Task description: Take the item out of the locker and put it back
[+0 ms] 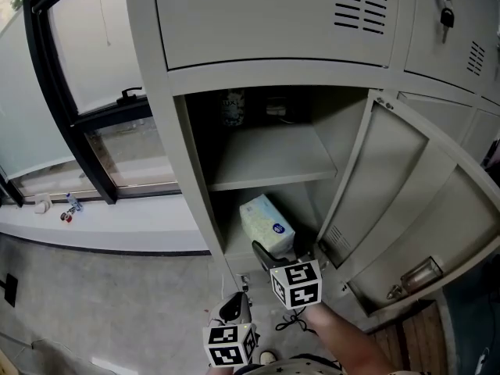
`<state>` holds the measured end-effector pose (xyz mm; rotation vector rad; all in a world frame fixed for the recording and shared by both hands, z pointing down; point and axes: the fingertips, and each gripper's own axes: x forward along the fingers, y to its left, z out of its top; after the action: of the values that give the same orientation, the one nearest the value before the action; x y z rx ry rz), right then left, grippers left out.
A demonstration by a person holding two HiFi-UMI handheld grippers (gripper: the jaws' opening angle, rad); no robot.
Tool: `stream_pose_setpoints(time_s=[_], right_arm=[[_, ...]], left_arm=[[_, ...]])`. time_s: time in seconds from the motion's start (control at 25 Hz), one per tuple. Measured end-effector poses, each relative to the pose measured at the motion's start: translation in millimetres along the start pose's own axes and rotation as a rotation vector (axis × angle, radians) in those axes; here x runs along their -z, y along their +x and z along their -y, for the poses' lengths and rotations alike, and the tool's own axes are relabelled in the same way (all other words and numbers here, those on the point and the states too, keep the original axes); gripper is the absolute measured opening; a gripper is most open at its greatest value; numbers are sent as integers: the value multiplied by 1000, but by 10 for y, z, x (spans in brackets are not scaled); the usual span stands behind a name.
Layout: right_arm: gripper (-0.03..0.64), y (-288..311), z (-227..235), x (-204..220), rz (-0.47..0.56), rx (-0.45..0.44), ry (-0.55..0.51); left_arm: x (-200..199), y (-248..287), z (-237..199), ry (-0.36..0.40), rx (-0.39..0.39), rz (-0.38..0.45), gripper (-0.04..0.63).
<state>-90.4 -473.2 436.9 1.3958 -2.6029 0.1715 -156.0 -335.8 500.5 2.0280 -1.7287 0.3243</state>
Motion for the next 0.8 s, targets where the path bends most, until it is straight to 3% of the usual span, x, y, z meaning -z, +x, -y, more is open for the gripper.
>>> stream_pose_setpoints(time_s=[0.8], right_arm=[[374, -1563, -254, 356, 43, 89, 56]], left_arm=[[-84, -261, 316, 75, 64, 83, 8]])
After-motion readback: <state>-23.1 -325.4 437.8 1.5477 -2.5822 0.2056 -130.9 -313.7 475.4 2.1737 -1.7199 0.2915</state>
